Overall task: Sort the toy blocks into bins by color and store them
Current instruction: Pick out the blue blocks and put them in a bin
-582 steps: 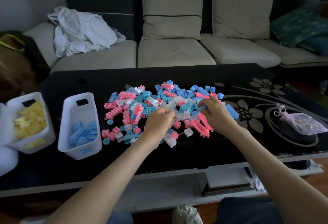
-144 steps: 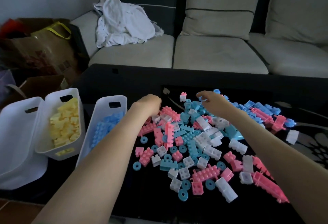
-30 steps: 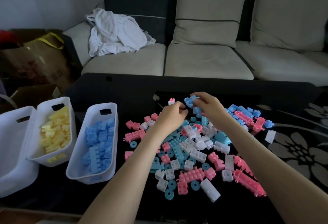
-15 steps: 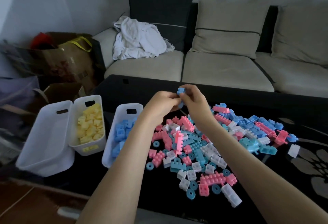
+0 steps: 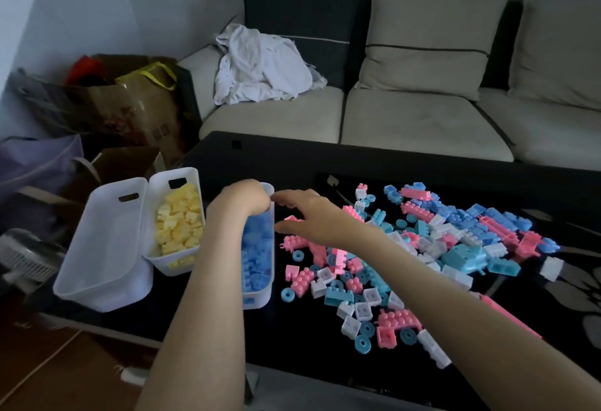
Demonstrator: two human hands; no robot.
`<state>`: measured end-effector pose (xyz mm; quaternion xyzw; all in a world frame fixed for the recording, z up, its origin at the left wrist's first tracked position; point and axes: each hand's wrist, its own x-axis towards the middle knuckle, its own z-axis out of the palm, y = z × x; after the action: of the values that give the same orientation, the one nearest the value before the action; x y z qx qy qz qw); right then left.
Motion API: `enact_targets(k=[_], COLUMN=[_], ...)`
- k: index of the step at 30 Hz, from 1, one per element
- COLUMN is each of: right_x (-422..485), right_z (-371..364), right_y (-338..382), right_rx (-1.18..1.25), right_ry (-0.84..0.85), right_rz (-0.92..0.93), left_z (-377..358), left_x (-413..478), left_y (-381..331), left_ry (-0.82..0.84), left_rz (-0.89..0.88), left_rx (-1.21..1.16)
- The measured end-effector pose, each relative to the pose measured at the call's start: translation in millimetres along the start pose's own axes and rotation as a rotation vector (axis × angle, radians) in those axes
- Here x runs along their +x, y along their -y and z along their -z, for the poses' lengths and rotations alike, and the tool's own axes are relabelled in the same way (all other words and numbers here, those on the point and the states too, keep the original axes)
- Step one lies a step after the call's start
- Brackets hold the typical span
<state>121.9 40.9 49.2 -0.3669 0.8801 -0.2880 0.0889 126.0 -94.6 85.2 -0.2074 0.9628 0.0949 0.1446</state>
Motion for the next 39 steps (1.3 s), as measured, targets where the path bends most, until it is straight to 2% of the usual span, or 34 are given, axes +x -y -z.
enact_targets(k=[4, 8, 10, 14, 16, 19, 21, 24, 29, 32, 39], right_x=[-23.2, -50.7, -62.6, -71.8, -66.8, -50.5, -37.1, -21.7, -18.2, -27.5, -47.4], right_z=[25.4, 59.2, 77.8, 115.5, 126.5, 130.2, 129.3, 123.3, 120.5, 116.3, 117.1], right_y=[-33.1, -91.2, -127.8, -193.8, -214.8, -233.7, -243.2, -255.2, -257.0, -256.9, -241.0], right_rx=[-0.075, -0.125, -0.139, -0.177, -0.125, 0.009, 0.071, 0.151, 0.216, 0.117, -0.153], right_ry=[-0.025, -0.119, -0.172, -0.229, -0.319, -0.42, -0.355, -0.161, -0.054, -0.055, 0.107], right_rz=[-0.08, -0.236, -0.319, -0.464, -0.465, -0.46, -0.465, -0.468, -0.448, -0.437, -0.391], left_z=[-3.8, -12.9, -22.0, -40.8, -53.2, -72.0, -78.4, -83.5, -82.8, -84.3, -81.8], left_x=[11.4, 5.8, 2.0, 21.3, 37.8, 61.2, 76.7, 93.3, 98.6, 90.1, 66.7], left_y=[-25.7, -79.6, -112.5, -176.3, -197.5, -213.0, -220.3, -226.5, -229.4, -222.8, -200.5], left_ry=[-0.021, -0.204, -0.243, -0.054, 0.039, 0.06, 0.031, 0.034, -0.001, 0.003, -0.046], left_rz=[-0.099, -0.34, -0.462, -0.613, -0.599, -0.561, -0.583, -0.638, -0.787, -0.78, -0.768], left_rx=[0.052, -0.056, -0.111, -0.01, 0.099, 0.171, 0.162, 0.102, 0.025, 0.044, 0.06])
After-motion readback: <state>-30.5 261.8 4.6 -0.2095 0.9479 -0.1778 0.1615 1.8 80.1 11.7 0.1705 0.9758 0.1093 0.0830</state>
